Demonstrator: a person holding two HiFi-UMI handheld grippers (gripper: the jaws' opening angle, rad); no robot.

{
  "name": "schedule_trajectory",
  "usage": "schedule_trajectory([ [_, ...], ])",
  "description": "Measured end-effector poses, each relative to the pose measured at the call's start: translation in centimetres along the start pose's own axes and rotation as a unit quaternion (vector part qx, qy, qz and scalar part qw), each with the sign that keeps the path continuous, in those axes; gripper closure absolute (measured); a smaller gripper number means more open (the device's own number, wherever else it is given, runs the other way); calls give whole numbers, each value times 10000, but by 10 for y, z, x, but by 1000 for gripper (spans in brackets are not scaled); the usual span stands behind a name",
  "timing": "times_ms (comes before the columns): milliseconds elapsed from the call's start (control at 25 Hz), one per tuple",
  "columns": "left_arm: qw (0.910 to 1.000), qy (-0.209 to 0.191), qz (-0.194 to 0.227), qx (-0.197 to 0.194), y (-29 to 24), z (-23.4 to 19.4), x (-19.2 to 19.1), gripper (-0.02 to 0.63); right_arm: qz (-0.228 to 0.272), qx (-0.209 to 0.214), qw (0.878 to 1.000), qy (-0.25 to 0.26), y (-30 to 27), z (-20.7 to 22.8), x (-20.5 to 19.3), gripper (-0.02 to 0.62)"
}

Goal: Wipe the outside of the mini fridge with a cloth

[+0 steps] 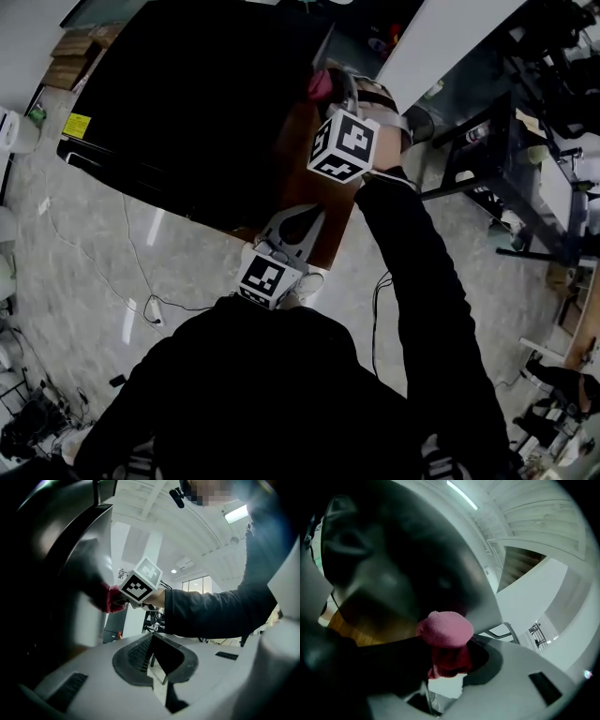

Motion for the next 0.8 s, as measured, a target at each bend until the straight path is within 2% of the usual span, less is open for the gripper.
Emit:
schedule_trajectory([
  [200, 9996, 131, -235, -53, 3, -4, -27, 600, -179, 109, 9997, 89, -17, -21, -8, 453],
  [360, 9993, 88, -372, -59, -1, -10, -45, 600, -310, 290, 9991, 24, -40, -43, -20, 453],
  [800, 9980, 168, -613, -15, -3, -33, -85, 600, -677, 964, 9930, -86, -106, -135, -54, 453],
])
Point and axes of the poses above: the fingertips, and each gripper's own axes: y backward along the fingers, z to its right, x out of its top, the point moved 4 cm from there along y, backward along the fingers, and after that the axes turned 7 degrees about -z, right-handed, at the moved point
